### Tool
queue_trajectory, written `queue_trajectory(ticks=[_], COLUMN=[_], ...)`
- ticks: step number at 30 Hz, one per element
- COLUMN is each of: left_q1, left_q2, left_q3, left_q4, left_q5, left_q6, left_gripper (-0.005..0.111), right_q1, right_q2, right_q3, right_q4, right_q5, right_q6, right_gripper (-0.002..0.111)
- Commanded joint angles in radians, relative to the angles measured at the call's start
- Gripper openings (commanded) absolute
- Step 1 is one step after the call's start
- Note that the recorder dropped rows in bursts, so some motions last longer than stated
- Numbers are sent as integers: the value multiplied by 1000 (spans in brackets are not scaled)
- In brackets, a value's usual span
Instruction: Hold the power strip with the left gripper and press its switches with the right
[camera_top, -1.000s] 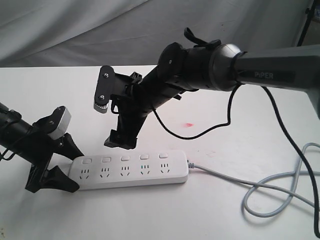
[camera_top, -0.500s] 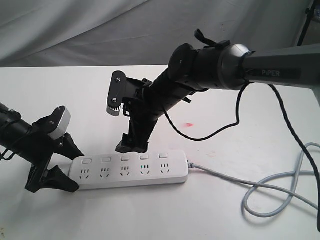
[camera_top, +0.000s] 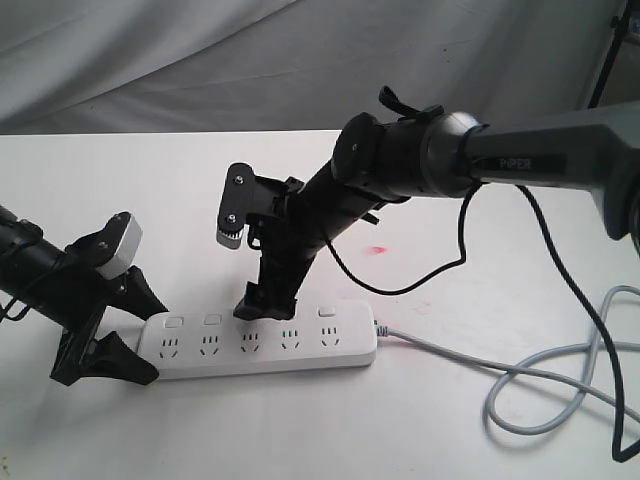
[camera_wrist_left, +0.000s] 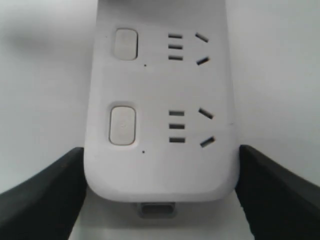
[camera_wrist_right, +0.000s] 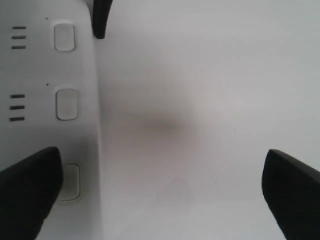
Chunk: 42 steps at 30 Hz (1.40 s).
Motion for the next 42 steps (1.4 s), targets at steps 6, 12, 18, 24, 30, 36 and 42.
queue_trajectory(ticks=[6, 12, 18, 24, 30, 36, 42], left_q1=[-4, -4, -4, -4, -4, -4, -4], left_q2=[5, 5, 5, 5, 5, 5, 5], left_q3=[-2, -2, -2, -2, -2, -2, -2], left_q4=[13, 13, 13, 13, 13, 13, 13], left_q5=[-11, -11, -11, -11, -11, -11, -11], left_q6=[-4, -4, -4, -4, -4, -4, -4], left_gripper=[3, 3, 3, 3, 3, 3, 3], right_q1=[-7, -7, -7, -7, -7, -7, -7], right_q2=[13, 32, 61, 63, 54, 16, -39], right_q3=[0, 0, 0, 0, -2, -2, -2], right_q4=[-31, -73, -133, -182, -139, -50, -11], right_q5=[-7, 3, -10, -14, -19, -19, -19], right_q6=[-14, -14, 8, 45, 42, 14, 15], right_gripper=[105, 105, 105, 105, 105, 105, 105])
